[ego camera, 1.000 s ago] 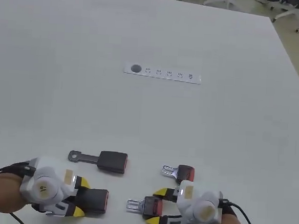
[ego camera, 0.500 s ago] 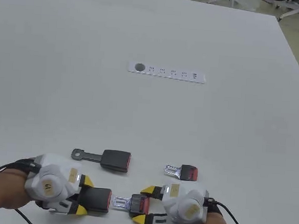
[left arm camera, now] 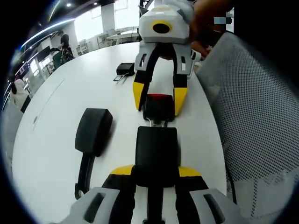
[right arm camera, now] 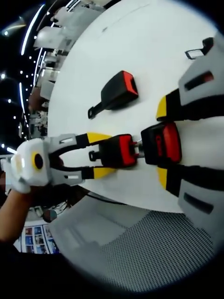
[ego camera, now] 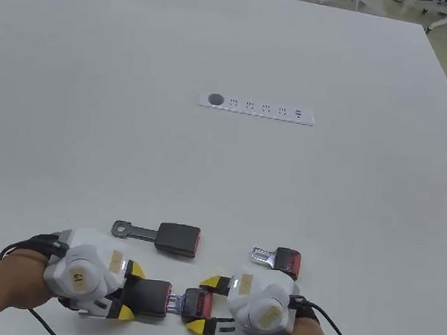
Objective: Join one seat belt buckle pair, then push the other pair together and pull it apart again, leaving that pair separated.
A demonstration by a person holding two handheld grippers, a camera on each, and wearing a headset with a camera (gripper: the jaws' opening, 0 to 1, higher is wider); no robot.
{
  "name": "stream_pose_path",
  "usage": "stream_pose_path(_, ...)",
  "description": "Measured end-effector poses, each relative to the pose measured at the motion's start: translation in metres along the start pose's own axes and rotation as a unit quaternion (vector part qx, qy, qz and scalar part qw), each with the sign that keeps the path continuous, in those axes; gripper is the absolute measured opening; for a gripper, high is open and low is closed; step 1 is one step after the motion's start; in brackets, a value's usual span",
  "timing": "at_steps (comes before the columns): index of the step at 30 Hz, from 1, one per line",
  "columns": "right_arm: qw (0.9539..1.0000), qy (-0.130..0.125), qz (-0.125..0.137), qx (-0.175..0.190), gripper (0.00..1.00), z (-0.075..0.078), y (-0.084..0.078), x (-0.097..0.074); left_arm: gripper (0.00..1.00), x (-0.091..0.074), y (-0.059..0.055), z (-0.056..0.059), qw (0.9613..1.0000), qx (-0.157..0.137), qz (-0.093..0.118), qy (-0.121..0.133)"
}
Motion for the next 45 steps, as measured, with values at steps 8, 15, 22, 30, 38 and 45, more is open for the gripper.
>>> stream_pose_path(8,0.9999,0.004,-0.003,0.009,0.36,0.0,0.002,0.0,0.33,0.001,0.002,0.0,0.9999,0.013,-0.007,-0.003)
stream_pose_path(15,0.9999,0.001,-0.006,0.011,0.35,-0.004,0.008,0.006,0.33,0.002,0.003,-0.001,0.9996,0.022,-0.015,-0.01)
stream_pose_path(22,0.9999,0.0,-0.009,0.009,0.35,-0.005,0.011,0.009,0.33,0.002,0.003,-0.001,0.9995,0.023,-0.019,-0.011)
stream_pose_path(30,0.9999,0.004,-0.015,0.008,0.35,-0.006,0.014,0.014,0.33,0.002,0.004,0.001,0.9995,0.022,-0.02,-0.011)
stream_pose_path(38,0.9999,0.001,-0.01,0.007,0.35,-0.005,0.013,0.013,0.33,0.002,0.002,0.0,0.9997,0.019,-0.014,-0.01)
stream_pose_path(45,1.0,0.002,-0.004,0.003,0.35,-0.004,0.01,0.012,0.33,0.0,-0.001,0.001,0.9999,0.011,0.005,-0.008)
Point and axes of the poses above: the centre of the closed fingertips' face, and the gripper's own axes: x roughly forward along the fingers, z roughly to its right, y roughly out of its top, the point moved 7 cm from there along -x, roughly backward along the fingers
